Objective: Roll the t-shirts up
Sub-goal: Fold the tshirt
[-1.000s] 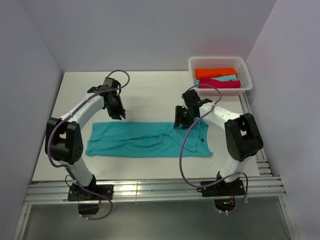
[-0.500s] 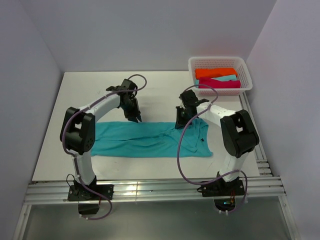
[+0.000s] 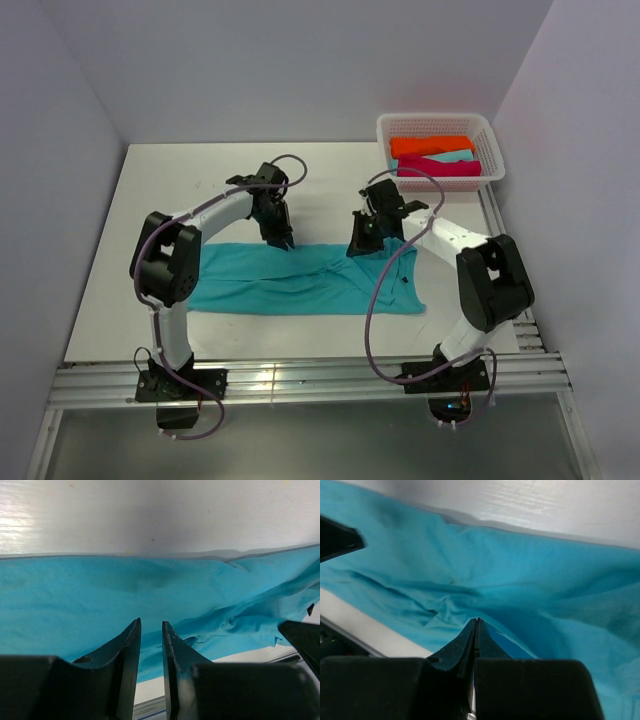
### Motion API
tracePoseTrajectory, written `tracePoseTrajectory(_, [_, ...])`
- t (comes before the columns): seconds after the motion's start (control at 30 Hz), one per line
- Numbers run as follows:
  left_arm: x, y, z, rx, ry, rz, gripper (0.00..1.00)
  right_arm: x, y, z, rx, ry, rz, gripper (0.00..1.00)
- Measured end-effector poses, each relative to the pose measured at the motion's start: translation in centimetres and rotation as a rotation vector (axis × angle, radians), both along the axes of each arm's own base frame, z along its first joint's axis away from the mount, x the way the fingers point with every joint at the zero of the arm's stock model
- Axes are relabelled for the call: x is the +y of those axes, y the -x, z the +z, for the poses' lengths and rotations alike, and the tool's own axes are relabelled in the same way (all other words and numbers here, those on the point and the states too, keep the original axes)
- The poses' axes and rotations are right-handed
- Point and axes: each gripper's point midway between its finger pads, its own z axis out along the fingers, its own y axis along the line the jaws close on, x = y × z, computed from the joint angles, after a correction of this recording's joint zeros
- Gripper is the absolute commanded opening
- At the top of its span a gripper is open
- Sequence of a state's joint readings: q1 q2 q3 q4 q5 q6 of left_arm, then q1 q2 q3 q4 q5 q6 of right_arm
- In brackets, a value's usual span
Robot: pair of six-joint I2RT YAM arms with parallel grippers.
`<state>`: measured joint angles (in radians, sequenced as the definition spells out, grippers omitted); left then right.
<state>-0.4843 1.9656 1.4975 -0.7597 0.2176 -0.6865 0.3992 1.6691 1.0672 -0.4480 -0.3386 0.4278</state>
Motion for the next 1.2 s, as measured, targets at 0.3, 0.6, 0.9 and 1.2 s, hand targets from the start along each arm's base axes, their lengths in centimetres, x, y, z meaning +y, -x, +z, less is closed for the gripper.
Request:
tracePoseTrajectory(0.3, [-3.1, 0.5, -2.0, 0.034, 0.019, -0.056, 0.28, 1.5, 3.9, 2.5, -0.011, -0.07, 0.039, 0.0])
tracePoseTrajectory(0.6, [-7.2, 1.0, -2.2, 0.026, 0.07, -0.14, 0.27, 3.3, 9.7, 1.0, 0.088, -0.072, 0.091, 0.23])
tracePoseTrajectory(0.9, [-9.0, 1.0, -1.5, 0.004, 0.093, -0.175, 0.27, 3.6, 9.7, 5.5, -0.042, -0.125, 0.077, 0.48])
tracePoseTrajectory(1.2, [-10.4, -0.5, 0.2, -0.027, 0.123, -0.182, 0.28, 1.1, 5.9, 1.9, 0.038, -0.205, -0.068, 0.1])
